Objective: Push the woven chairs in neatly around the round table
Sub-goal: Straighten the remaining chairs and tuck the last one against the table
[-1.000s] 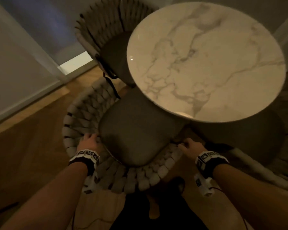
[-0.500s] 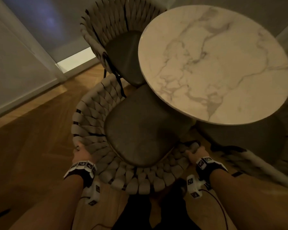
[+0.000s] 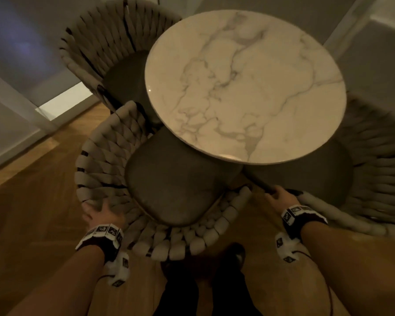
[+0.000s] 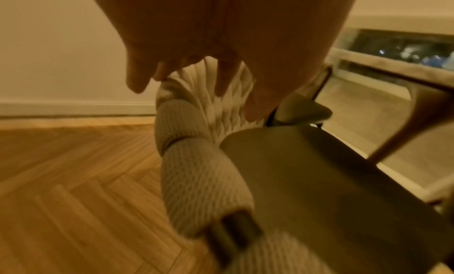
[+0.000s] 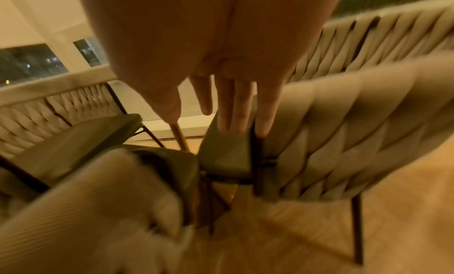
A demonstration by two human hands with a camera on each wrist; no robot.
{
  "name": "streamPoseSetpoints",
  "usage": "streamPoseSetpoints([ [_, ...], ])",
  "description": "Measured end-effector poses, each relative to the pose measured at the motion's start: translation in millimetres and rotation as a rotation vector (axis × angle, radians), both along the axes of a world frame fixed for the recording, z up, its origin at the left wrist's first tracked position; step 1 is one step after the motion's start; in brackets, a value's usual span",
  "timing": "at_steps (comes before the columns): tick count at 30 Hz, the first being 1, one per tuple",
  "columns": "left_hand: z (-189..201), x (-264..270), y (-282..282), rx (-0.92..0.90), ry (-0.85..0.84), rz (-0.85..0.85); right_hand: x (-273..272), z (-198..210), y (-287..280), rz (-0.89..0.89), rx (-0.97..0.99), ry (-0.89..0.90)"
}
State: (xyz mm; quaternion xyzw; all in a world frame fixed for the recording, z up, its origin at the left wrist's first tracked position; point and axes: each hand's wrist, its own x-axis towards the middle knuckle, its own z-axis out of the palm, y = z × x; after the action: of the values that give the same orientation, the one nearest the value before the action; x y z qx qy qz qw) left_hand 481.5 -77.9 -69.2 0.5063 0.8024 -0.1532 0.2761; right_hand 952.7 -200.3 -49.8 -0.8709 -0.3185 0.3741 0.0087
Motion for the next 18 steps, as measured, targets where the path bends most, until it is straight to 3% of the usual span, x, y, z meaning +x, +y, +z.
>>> streamPoseSetpoints([
  [4,-6,29,-26,-0.181,0.069,-0.341,96,19,-51,0.138,-0.088,-0.264],
  [7,-1,63,-51,-0.21,-0.057,-0.561,154,15,-92,0.133,-0.239,-0.285],
  [9,9,90,-64,-0.227,-0.14,-0.587,182,5,-114,0.183,-0.316,-0.267],
  [15,20,185,-87,-0.401,-0.357,-0.604,204,-6,-135,0.316,-0.305,-0.217],
  [18,21,220,-94,-0.446,-0.247,-0.809,203,-4,-139,0.342,-0.291,-0.217],
])
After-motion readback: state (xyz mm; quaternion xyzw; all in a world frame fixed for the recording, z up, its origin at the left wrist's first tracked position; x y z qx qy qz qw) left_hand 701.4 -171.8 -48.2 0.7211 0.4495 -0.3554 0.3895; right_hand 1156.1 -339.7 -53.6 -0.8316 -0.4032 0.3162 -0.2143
